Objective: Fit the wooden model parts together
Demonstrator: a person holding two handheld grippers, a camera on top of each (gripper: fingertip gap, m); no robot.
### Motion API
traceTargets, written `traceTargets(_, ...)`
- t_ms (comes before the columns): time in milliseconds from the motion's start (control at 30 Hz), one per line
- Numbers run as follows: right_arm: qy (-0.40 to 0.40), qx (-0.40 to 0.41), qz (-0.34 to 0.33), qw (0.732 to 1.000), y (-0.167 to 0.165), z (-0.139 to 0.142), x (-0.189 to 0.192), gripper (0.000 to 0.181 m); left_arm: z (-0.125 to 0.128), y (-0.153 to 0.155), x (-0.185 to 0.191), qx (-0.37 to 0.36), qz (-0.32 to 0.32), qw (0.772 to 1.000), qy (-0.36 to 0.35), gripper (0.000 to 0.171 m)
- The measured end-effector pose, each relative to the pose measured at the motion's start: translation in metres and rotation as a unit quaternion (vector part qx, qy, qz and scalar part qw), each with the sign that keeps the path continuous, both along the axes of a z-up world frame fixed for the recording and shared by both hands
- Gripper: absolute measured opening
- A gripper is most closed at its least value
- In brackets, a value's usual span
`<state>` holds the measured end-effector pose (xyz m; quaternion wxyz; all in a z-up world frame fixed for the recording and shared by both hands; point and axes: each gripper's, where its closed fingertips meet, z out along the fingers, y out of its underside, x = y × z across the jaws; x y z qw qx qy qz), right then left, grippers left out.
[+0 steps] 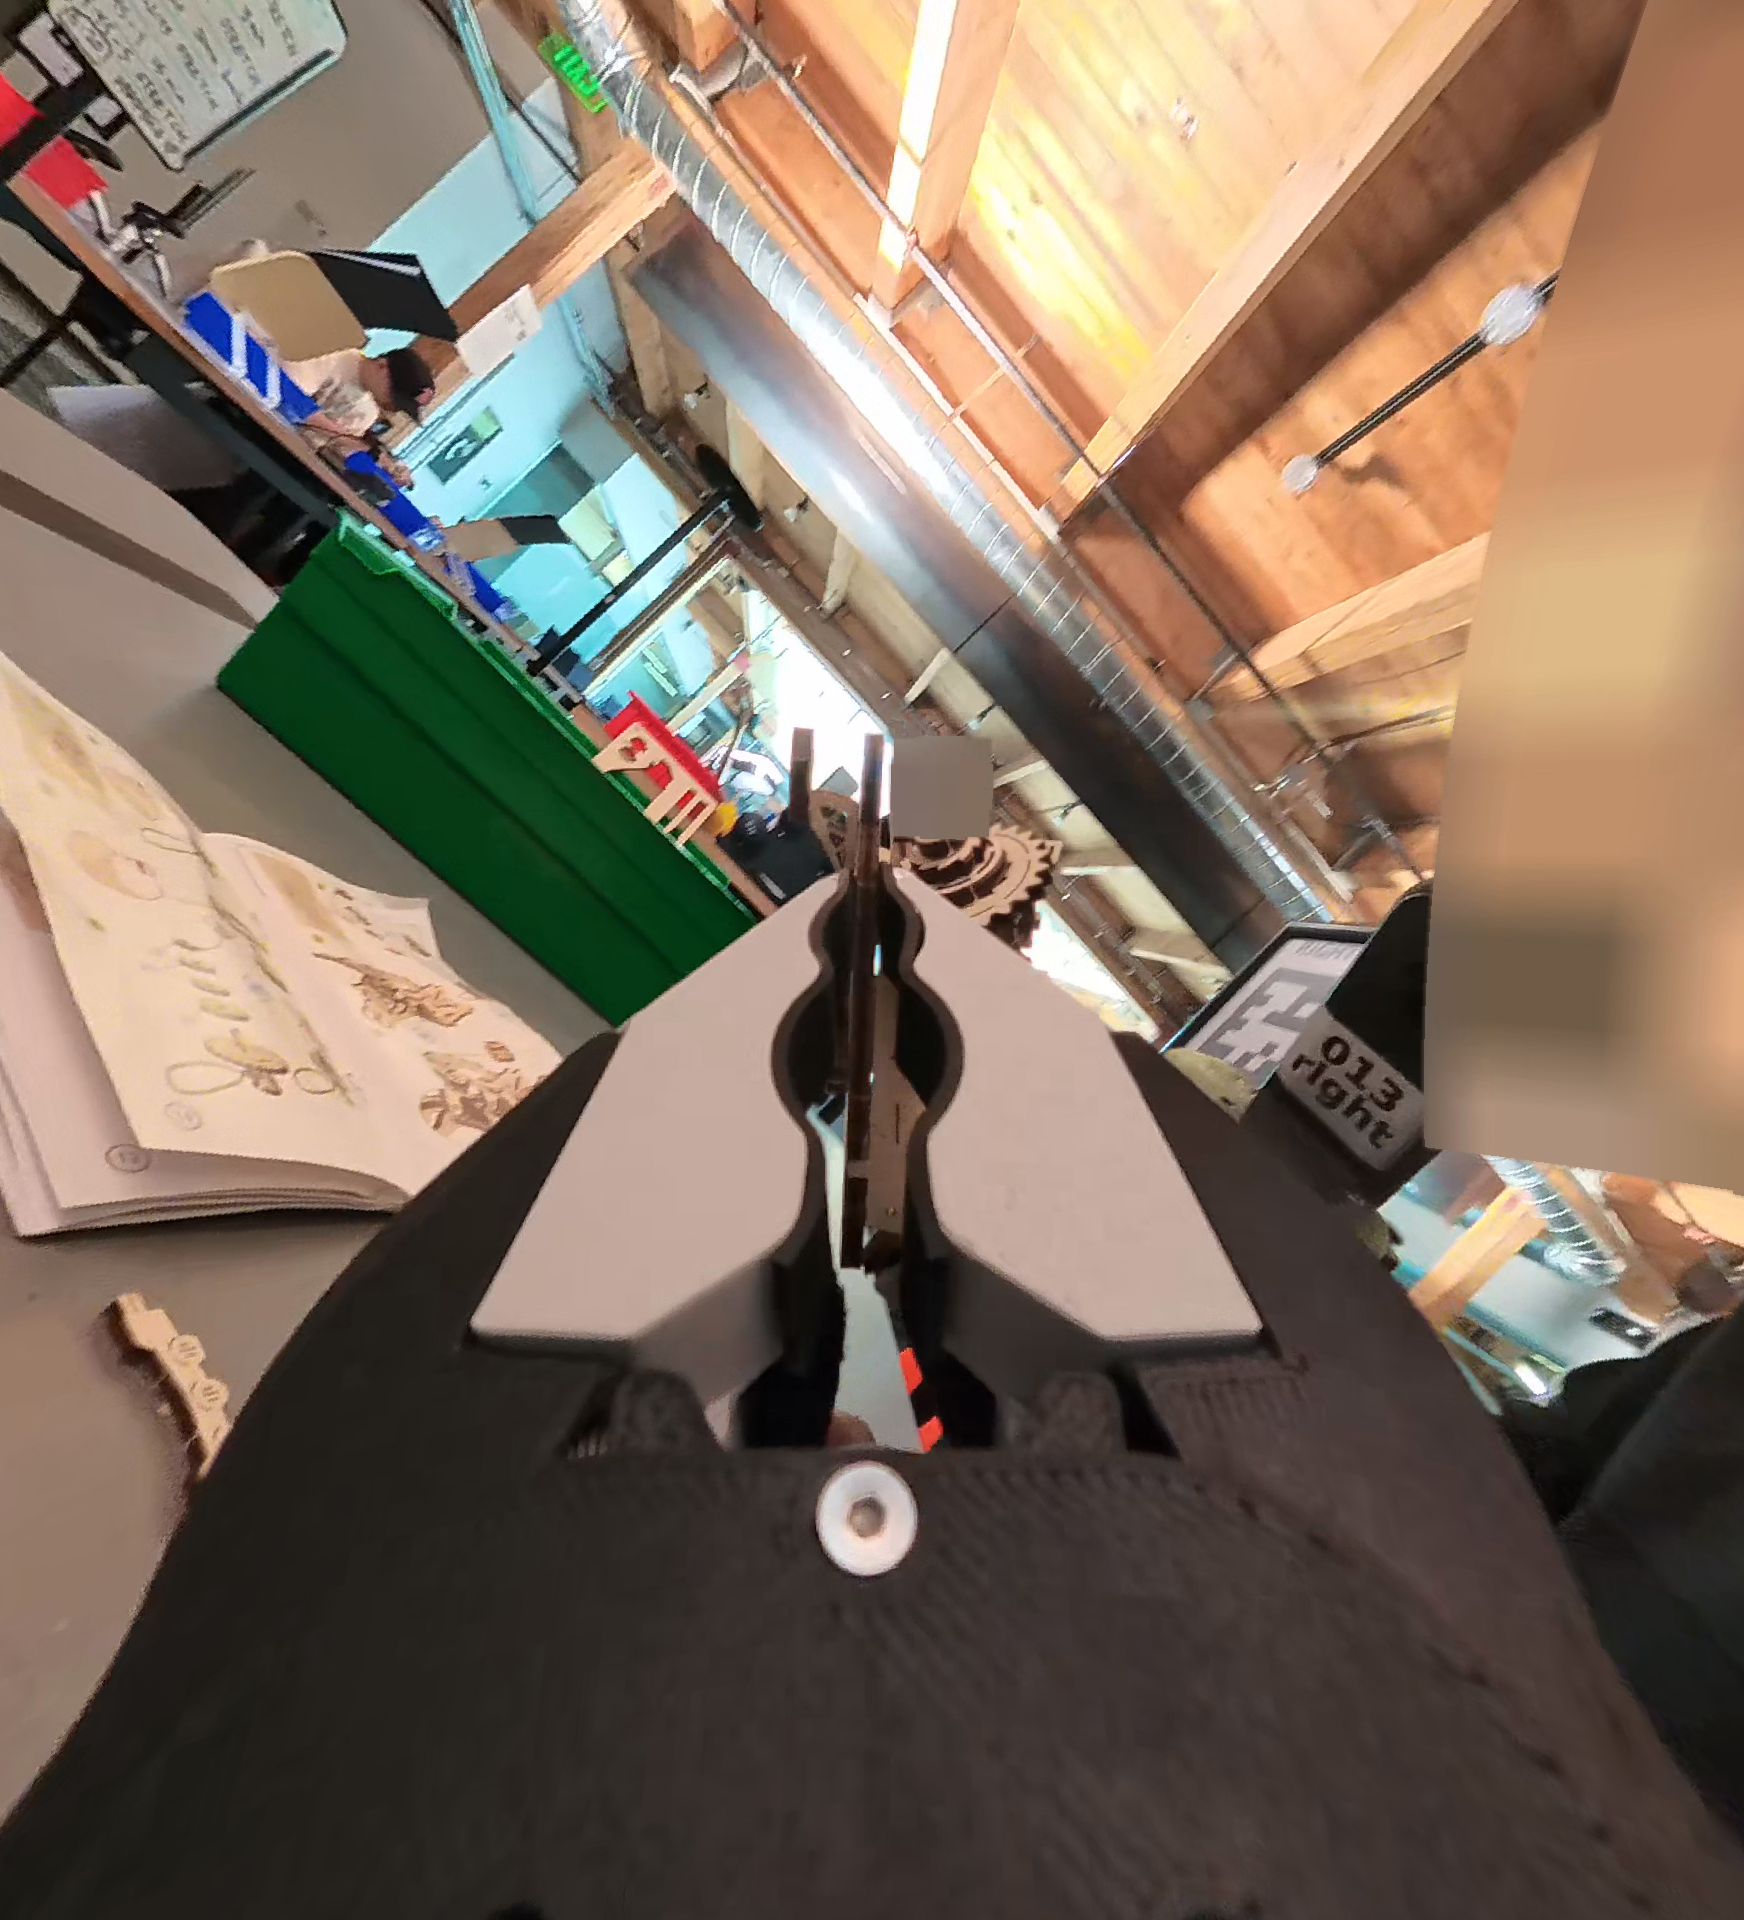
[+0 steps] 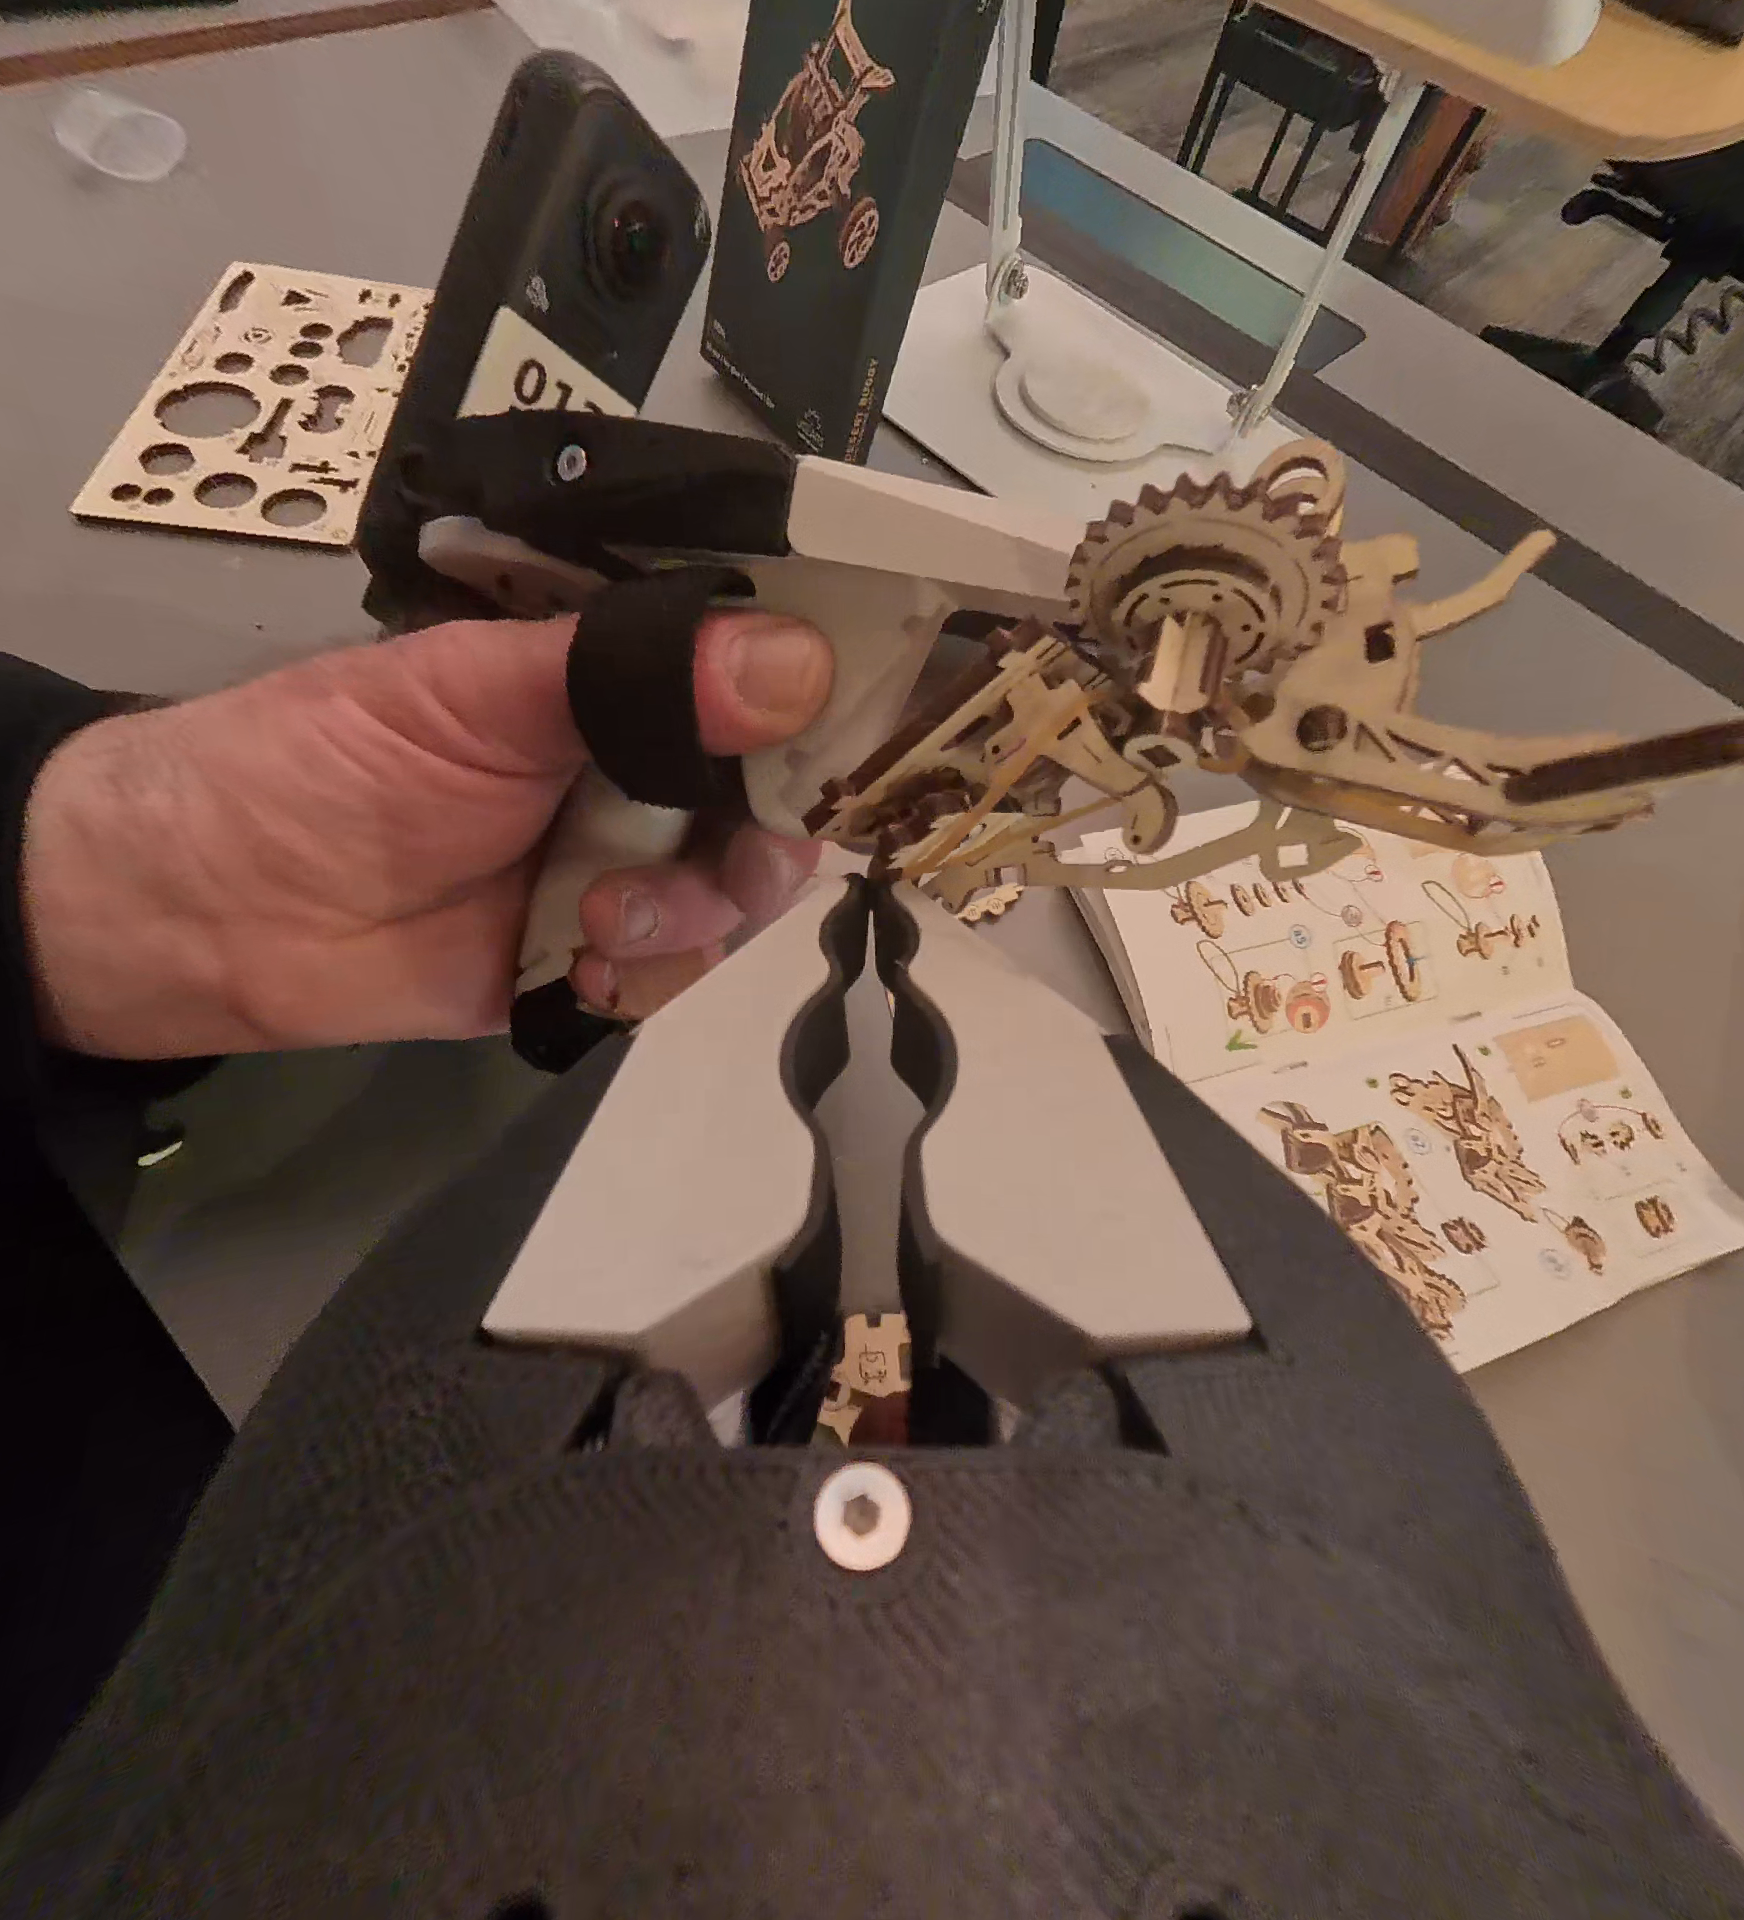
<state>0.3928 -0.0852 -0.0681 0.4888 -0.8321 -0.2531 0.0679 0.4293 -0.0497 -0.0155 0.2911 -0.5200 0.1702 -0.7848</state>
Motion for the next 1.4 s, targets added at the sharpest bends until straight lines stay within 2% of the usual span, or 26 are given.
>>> traceTargets(267, -0.005, -0.006, -0.005, 1.000, -0.002, -0.003, 0.006, 0.000, -0.002, -0.005, 0.002, 0.060, 0.022, 0.996, 0.054, 0.001)
traceTargets(433, 0.050, -0.018, -0.003, 0.999, -0.003, -0.001, 0.004, 0.000, -0.001, -0.007, 0.001, 0.077, 0.035, 0.994, 0.068, 0.001)
traceTargets(567, 0.096, -0.026, 0.008, 0.995, -0.005, 0.001, -0.001, 0.000, -0.001, -0.007, -0.002, 0.063, 0.027, 0.996, 0.062, 0.001)
traceTargets(667, 0.128, -0.033, 0.019, 0.991, -0.006, 0.003, -0.004, 0.000, -0.004, -0.006, -0.004, 0.024, 0.010, 0.998, 0.050, 0.001)
traceTargets(767, 0.142, -0.052, 0.029, 0.988, -0.010, -0.004, -0.006, 0.000, -0.012, -0.010, -0.004, 0.010, -0.006, 0.998, 0.067, 0.001)
traceTargets(1033, 0.156, -0.118, 0.038, 0.980, -0.022, -0.033, -0.004, 0.000, -0.045, -0.030, -0.006, 0.049, -0.023, 0.983, 0.176, 0.001)
traceTargets(1400, 0.151, -0.166, 0.047, 0.973, -0.026, -0.060, -0.006, 0.000, -0.072, -0.032, -0.012, 0.103, -0.061, 0.948, 0.293, 0.002)
